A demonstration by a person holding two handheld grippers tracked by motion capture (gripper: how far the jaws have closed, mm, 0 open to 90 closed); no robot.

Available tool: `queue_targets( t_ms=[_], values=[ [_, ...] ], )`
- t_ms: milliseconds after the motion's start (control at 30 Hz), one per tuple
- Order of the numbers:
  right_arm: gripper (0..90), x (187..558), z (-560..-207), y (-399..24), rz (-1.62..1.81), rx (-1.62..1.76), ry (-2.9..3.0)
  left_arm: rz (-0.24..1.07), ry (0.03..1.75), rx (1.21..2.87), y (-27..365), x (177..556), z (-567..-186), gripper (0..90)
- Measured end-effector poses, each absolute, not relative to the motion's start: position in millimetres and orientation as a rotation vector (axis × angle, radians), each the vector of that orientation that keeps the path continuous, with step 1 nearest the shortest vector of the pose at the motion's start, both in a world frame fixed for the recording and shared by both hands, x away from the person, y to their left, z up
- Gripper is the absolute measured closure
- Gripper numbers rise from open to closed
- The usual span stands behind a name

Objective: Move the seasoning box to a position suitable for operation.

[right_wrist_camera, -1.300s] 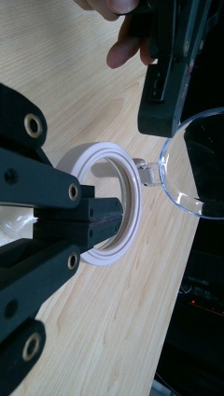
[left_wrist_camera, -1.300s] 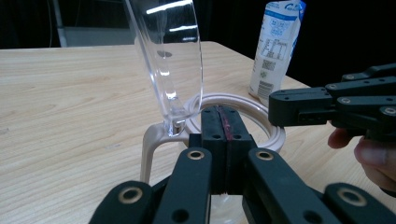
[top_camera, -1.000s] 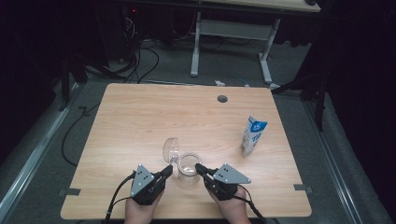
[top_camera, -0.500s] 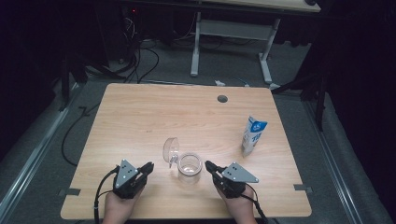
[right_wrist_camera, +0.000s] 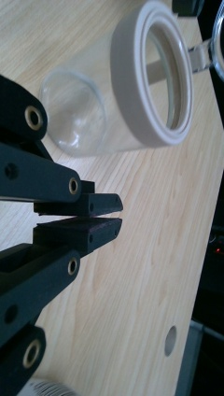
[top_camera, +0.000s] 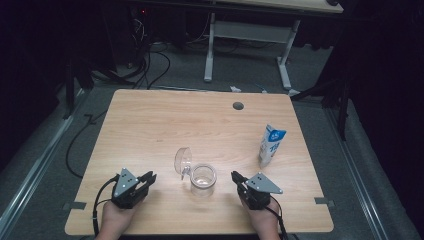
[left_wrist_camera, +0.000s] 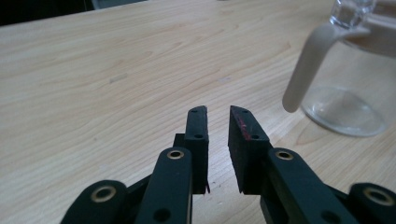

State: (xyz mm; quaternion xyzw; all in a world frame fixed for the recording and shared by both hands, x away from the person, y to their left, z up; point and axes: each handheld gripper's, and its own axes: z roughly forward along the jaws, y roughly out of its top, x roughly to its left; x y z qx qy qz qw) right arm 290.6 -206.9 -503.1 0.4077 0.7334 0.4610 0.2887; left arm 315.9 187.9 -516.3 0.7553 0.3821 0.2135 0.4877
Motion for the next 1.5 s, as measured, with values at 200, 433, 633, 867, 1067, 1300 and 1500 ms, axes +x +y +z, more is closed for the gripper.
queue_targets(
  t_ms=[200, 433, 633, 867, 1067, 1300, 1500],
  values=[
    [86.2, 293, -507, -218, 1.193, 1.134, 1.935, 0.527, 0.970, 1.826, 195, 313, -517, 72.4],
    [79.1, 295, -507, -232, 1.160, 1.169, 1.885, 0.532, 0.963, 1.841, 188, 314, -519, 67.7],
    [67.3, 301, -509, -246, 1.113, 1.238, 1.835, 0.511, 0.937, 1.844, 189, 313, -520, 67.4],
    [57.3, 306, -511, -254, 1.041, 1.283, 1.776, 0.494, 0.920, 1.843, 187, 315, -521, 67.7],
    [55.4, 308, -510, -263, 1.017, 1.326, 1.732, 0.483, 0.885, 1.843, 184, 312, -521, 67.5],
    [48.1, 315, -497, -276, 0.980, 1.354, 1.689, 0.478, 0.866, 1.843, 183, 311, -520, 66.9],
    [38.2, 336, -487, -279, 0.938, 1.395, 1.651, 0.482, 0.863, 1.836, 183, 310, -520, 66.6]
  ],
)
